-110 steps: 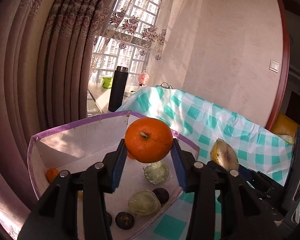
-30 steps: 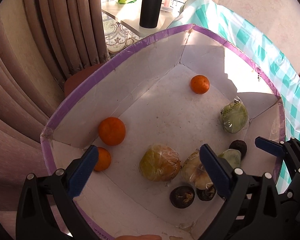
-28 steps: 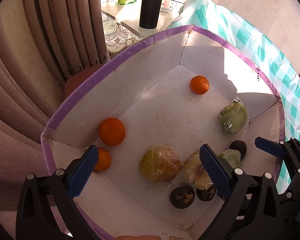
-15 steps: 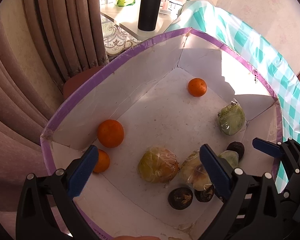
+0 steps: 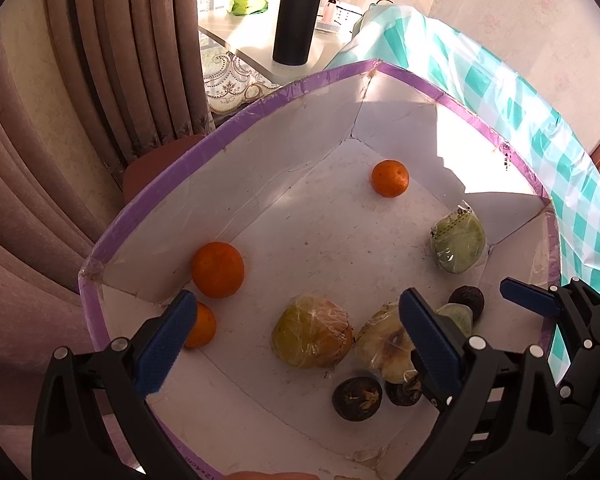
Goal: Organize fruits
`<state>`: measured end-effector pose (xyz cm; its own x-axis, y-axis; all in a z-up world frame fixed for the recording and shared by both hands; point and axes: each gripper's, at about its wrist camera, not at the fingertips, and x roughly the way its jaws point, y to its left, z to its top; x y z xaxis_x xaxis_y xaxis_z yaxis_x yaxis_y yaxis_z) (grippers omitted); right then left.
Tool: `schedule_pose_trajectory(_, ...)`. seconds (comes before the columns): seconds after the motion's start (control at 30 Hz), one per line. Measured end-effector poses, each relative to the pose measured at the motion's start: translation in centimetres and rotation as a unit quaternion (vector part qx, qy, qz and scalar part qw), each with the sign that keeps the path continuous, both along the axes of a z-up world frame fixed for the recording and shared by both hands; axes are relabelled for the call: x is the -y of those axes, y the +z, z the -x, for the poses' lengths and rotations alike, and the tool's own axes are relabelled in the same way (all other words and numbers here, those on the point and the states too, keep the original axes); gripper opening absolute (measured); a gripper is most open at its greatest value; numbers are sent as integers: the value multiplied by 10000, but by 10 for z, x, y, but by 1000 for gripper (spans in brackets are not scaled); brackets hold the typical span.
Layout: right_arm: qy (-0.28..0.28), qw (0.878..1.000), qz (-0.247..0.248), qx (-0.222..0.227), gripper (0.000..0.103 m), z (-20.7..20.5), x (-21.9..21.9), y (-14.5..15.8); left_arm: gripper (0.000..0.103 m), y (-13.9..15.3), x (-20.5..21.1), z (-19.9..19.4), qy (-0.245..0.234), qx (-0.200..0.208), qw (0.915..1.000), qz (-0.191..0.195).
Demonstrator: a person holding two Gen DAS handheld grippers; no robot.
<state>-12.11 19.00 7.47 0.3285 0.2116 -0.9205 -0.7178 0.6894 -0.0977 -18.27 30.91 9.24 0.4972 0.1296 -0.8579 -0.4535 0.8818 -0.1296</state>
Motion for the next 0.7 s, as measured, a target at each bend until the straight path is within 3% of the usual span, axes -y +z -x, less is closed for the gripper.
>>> schedule_pose_trajectory(0.7, -6, 10000, 0, -7, 92, 0, -2, 1, 101, 2, -2, 0, -16, 28, 10000, 23)
